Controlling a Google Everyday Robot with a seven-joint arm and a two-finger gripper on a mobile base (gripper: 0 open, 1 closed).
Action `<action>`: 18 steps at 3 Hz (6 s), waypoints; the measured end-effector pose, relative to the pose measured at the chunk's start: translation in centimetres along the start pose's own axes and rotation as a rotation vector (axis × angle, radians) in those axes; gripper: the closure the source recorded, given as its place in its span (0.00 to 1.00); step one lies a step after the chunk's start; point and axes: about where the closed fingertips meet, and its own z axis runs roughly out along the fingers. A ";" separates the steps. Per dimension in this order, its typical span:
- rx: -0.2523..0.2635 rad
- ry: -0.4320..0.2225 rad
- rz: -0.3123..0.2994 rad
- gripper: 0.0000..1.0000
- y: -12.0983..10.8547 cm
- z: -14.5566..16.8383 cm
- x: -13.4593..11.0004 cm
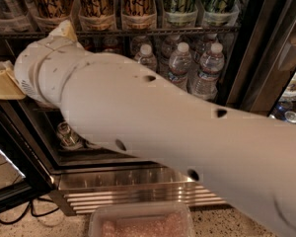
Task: Pick redbull can from top shelf of fridge
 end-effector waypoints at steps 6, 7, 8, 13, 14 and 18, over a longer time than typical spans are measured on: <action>0.082 -0.072 -0.008 0.00 -0.4 7.8 -2.0; 0.081 -0.073 -0.010 0.00 -0.3 7.8 -2.1; 0.088 -0.078 -0.029 0.00 0.1 7.8 -2.2; 0.317 -0.074 -0.042 0.26 0.1 8.3 -3.3; 0.380 -0.077 -0.017 0.25 -0.5 8.5 -3.3; 0.383 -0.115 -0.010 0.33 -0.4 9.4 -4.3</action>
Offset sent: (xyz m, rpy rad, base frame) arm 0.0574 0.0411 -0.0093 0.0013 -0.0708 -0.0042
